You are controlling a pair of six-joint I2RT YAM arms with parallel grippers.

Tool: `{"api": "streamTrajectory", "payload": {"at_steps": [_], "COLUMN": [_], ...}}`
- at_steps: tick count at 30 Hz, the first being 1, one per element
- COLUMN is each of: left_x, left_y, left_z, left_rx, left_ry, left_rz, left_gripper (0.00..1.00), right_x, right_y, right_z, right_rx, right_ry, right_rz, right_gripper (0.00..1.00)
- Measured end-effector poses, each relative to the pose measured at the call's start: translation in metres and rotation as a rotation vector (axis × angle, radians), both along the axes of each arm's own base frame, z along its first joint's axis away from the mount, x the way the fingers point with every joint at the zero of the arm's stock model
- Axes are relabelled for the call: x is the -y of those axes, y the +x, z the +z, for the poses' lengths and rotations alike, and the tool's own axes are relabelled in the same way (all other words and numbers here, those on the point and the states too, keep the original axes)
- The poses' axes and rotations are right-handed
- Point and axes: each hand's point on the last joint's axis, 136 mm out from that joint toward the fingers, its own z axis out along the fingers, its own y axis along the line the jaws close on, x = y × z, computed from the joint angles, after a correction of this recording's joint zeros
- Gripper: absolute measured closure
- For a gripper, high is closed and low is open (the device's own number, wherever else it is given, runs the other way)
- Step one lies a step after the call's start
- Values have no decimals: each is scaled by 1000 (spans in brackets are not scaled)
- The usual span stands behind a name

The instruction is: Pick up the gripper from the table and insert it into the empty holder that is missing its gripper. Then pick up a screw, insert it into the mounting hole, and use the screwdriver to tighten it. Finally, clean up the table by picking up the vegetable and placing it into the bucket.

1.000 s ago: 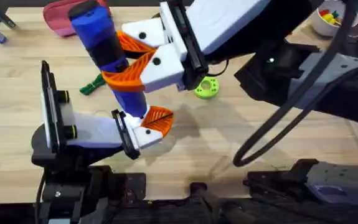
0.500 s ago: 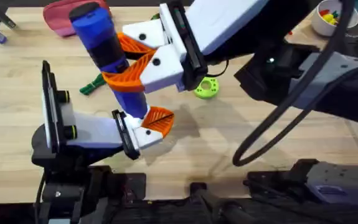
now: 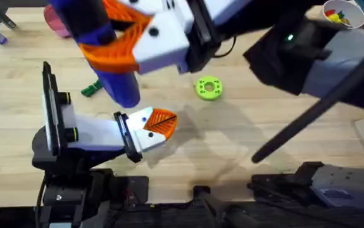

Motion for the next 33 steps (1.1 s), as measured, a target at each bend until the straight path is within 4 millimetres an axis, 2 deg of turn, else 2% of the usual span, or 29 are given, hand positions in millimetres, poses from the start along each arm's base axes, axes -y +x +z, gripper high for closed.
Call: {"api": "streamTrajectory", "payload": {"at_steps": [4,10,14,19,22,27,30,33], "left_x": [0,0,0,0,0,0,0,0], "left_y": [0,0,0,0,-1,-1,-1,0], "left_z": [0,0,0,0,0,0,0,0], "left_rx": [0,0,0,0,0,0,-1,0], "left_ry": [0,0,0,0,0,0,-1,0], "left_rz": [0,0,-1,-3,-3,-3,-3,-3], "left_gripper": [985,985,985,985,985,985,985,985], "right_x": [2,17,36,77,107,162,193,214], "right_y": [10,46,78,127,153,187,195,199], "right_z": [8,2,-18,-59,-83,-118,-135,-152], "right_rx": [-47,-185,-323,-417,-360,-108,85,265], "right_ry": [-47,-168,-287,-475,-611,-867,-1049,-1218], "right_rz": [-10,-94,-210,-508,-716,-1006,-1071,-1042], "right_gripper": [994,994,994,994,994,994,994,994]}}
